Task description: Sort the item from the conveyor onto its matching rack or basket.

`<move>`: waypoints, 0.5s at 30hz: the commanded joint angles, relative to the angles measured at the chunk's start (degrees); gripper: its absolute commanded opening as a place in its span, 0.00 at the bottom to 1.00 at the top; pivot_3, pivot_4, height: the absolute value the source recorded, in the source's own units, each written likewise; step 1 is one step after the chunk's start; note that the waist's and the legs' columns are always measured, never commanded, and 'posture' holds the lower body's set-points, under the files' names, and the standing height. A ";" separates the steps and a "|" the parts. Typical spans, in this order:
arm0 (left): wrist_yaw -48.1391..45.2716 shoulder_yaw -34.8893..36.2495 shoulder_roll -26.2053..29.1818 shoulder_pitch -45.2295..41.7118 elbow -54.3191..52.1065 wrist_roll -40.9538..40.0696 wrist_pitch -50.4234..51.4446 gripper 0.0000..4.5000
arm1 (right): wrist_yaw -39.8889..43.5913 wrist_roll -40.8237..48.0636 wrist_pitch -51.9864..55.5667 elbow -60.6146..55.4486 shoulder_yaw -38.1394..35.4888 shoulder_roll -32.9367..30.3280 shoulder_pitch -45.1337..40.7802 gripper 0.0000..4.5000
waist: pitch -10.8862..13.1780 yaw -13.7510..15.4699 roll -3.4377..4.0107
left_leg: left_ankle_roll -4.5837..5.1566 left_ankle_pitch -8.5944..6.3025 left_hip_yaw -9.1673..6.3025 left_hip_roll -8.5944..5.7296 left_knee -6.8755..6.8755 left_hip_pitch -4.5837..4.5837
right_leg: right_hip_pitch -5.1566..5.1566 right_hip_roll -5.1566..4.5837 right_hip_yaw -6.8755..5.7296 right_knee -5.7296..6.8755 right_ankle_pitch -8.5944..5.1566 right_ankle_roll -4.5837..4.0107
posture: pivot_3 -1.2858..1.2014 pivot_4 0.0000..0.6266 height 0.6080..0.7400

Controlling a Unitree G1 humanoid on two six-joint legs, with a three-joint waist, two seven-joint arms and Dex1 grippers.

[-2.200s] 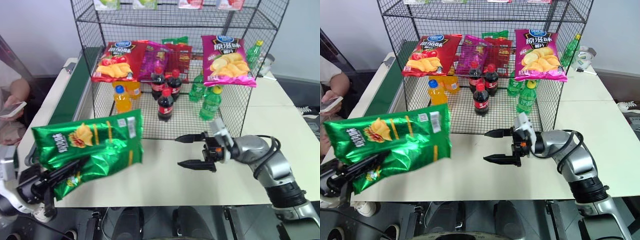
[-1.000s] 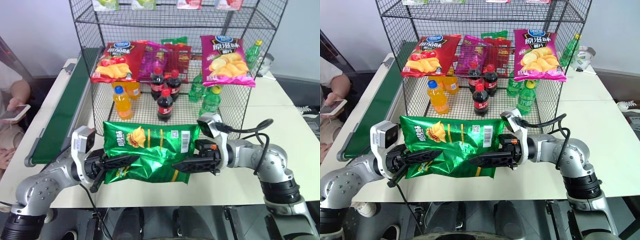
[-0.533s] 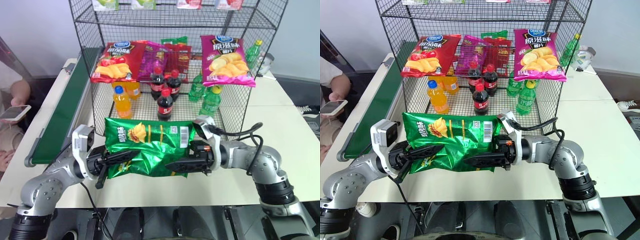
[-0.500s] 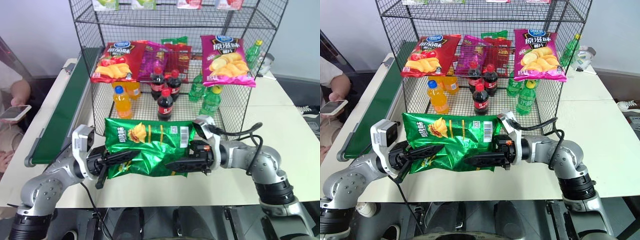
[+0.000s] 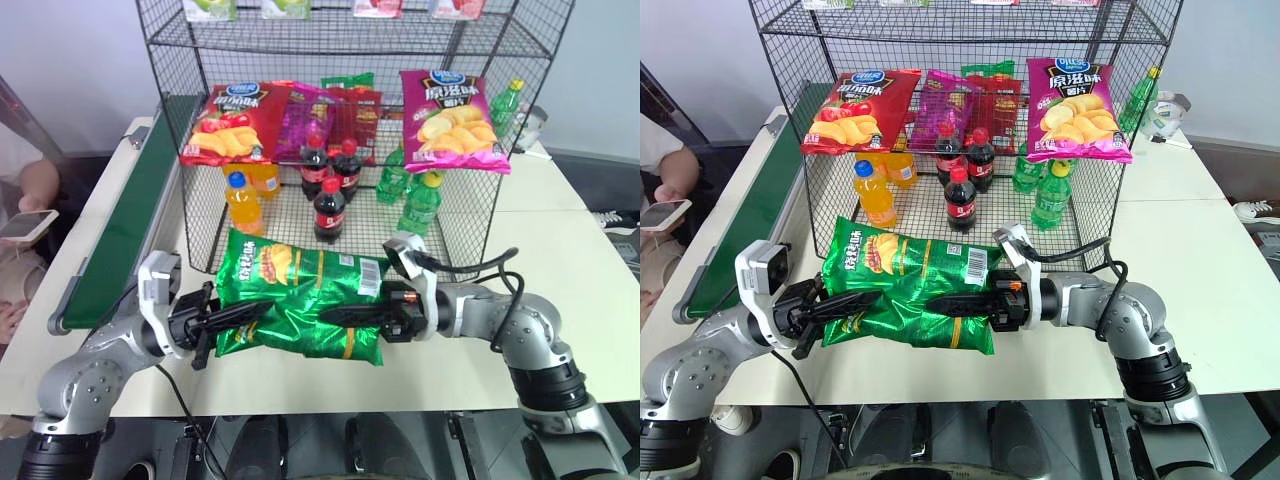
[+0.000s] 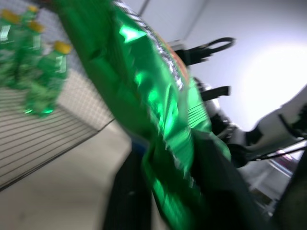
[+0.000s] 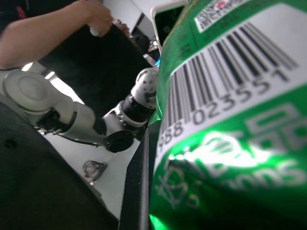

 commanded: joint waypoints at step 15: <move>3.72 10.38 -2.64 -1.01 7.91 9.52 -15.30 0.98 | -3.73 -56.81 -79.23 -5.98 1.97 -5.77 -1.01 0.00 | 0.00 0.26 -0.02 | -0.02 0.01 0.02 -0.06 0.07 -0.53 | -0.49 -0.04 -0.06 -0.02 0.02 0.04 | 0.52 0.24 0.99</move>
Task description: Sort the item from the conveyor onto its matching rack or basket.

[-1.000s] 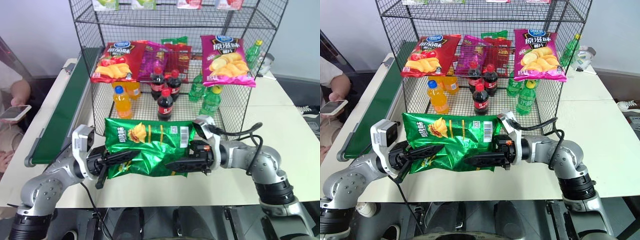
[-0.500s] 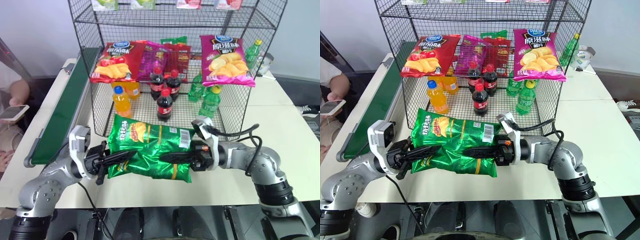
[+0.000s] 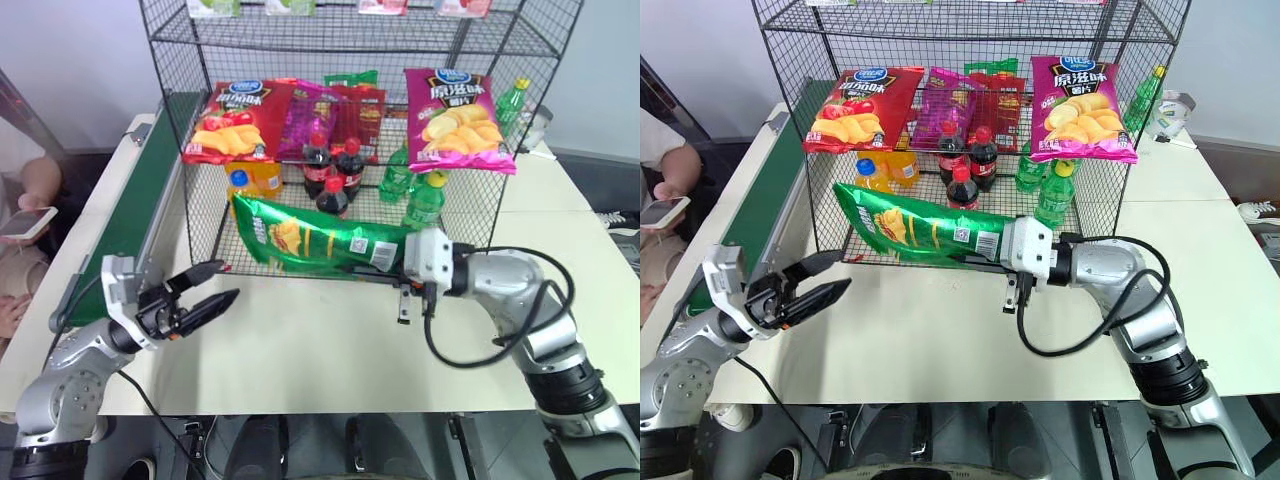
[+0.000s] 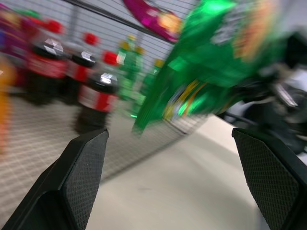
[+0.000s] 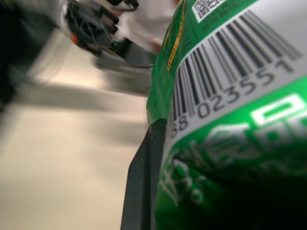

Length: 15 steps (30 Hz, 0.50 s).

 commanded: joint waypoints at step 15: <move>0.11 -0.69 -0.80 -5.48 2.16 3.46 -3.93 0.98 | -33.13 -49.10 -10.39 2.19 -7.18 0.75 -9.82 0.00 | 0.00 -0.10 0.00 | -0.35 0.22 0.00 0.02 0.07 -0.05 | -0.11 0.08 0.01 0.18 0.01 0.01 | 0.52 0.24 0.99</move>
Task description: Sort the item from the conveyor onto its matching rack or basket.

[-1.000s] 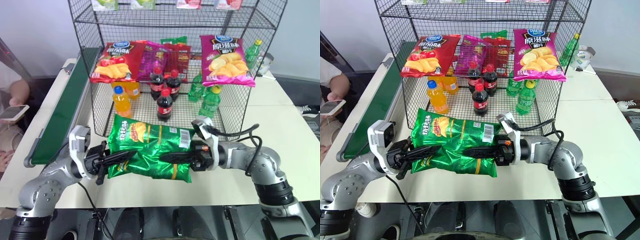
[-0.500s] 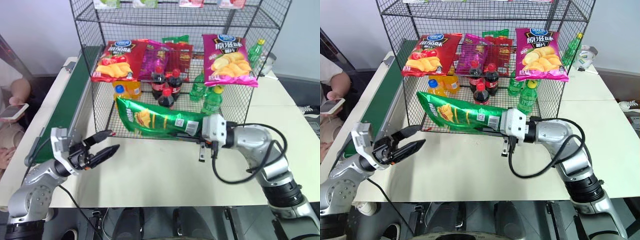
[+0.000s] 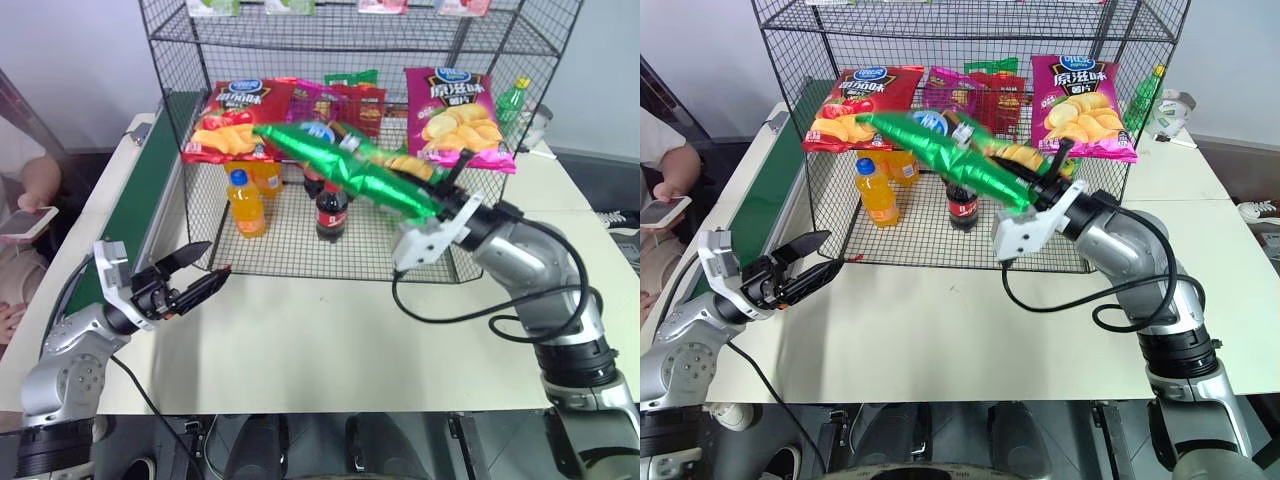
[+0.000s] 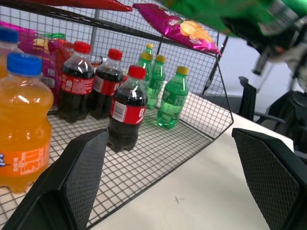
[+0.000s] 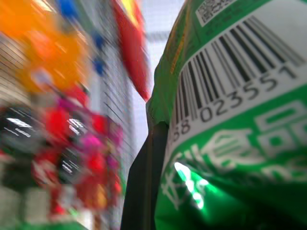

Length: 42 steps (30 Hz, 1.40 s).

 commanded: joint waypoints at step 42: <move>12.84 -2.36 -2.63 0.06 -12.63 7.01 -4.01 0.98 | -11.60 -11.48 25.76 26.05 13.59 12.07 -21.33 0.00 | 0.00 -0.49 0.00 | 0.06 -0.02 0.02 0.02 0.06 -0.07 | -0.17 0.05 0.05 0.27 0.00 0.00 | 0.52 0.24 0.99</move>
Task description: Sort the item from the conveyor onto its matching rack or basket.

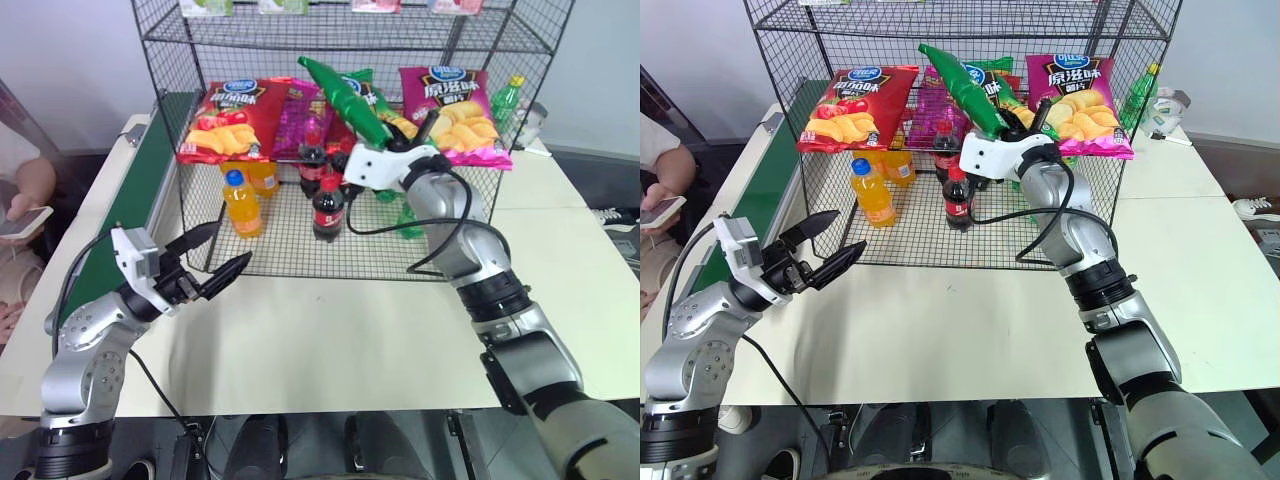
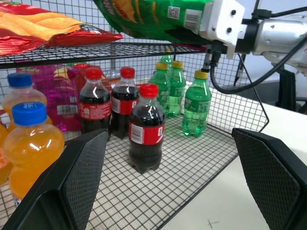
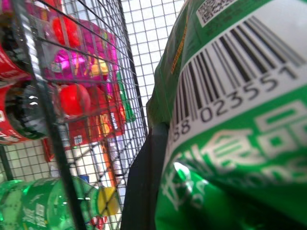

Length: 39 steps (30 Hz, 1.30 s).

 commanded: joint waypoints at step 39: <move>1.41 -1.58 0.82 2.53 -3.31 0.93 -0.70 1.00 | 2.83 37.08 5.66 -4.92 -10.26 16.18 -4.07 0.65 | -0.01 -0.12 -0.01 | -0.08 0.05 0.14 0.02 0.11 -0.29 | -0.67 0.03 0.25 0.66 0.00 0.00 | 0.52 0.24 0.99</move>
